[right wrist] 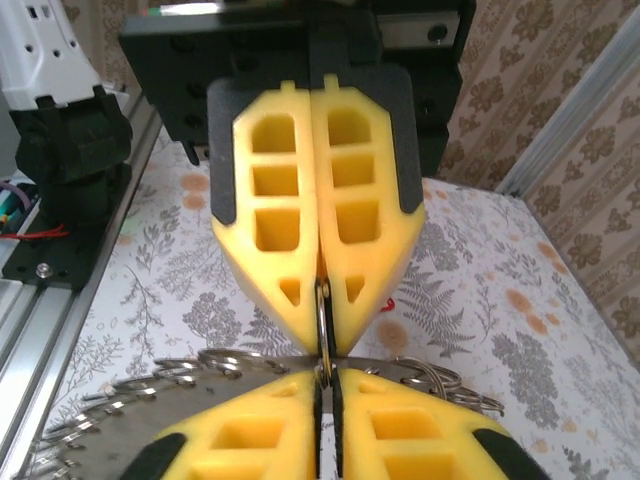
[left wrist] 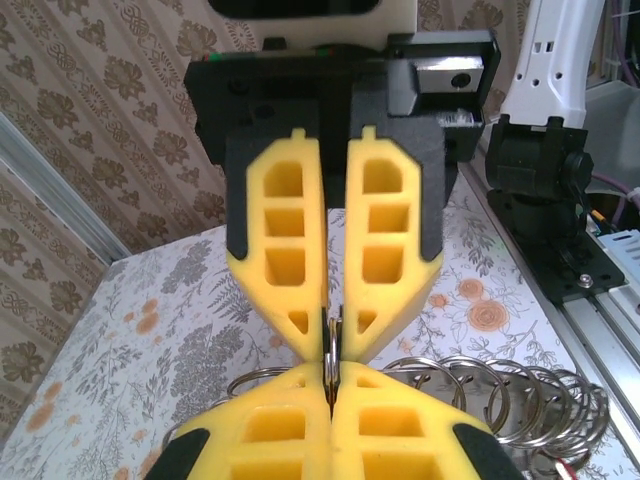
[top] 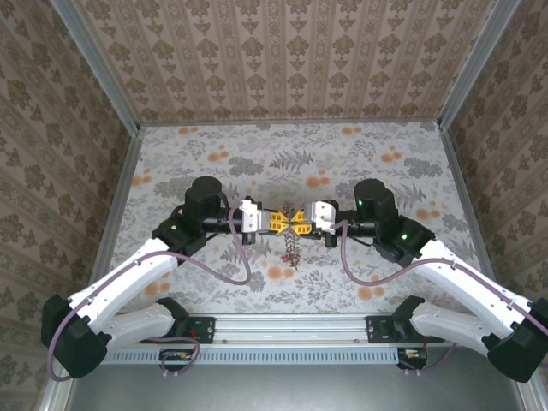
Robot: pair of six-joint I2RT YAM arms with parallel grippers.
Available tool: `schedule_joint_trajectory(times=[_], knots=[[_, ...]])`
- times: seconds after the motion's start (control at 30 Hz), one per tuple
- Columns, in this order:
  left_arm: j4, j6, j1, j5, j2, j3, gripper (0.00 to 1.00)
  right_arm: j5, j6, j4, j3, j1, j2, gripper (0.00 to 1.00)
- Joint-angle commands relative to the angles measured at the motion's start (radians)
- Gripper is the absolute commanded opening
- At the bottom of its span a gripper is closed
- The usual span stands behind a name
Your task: Put the keys on the keyring
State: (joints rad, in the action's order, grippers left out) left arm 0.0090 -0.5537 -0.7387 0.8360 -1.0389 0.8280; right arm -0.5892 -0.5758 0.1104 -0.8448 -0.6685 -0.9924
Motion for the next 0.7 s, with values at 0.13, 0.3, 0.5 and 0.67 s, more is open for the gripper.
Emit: schedule_joint_trajectory(times=[0.13, 0.3, 0.5, 0.67], knots=[[0.066, 0.010, -0.015, -0.002, -0.003, -0.008, 0.00, 0.037, 0.017, -0.098, 0.027, -0.006, 0.001, 0.00], [0.034, 0.011, -0.016, -0.016, -0.003, 0.001, 0.10, 0.031, 0.018, -0.116, 0.036, -0.005, 0.020, 0.00], [0.018, 0.013, -0.014, -0.037, 0.007, -0.001, 0.42, 0.015, 0.031, -0.136, 0.044, -0.002, 0.034, 0.00], [0.008, 0.010, -0.011, -0.036, 0.009, -0.007, 0.40, 0.017, 0.057, -0.185, 0.065, 0.000, 0.040, 0.00]])
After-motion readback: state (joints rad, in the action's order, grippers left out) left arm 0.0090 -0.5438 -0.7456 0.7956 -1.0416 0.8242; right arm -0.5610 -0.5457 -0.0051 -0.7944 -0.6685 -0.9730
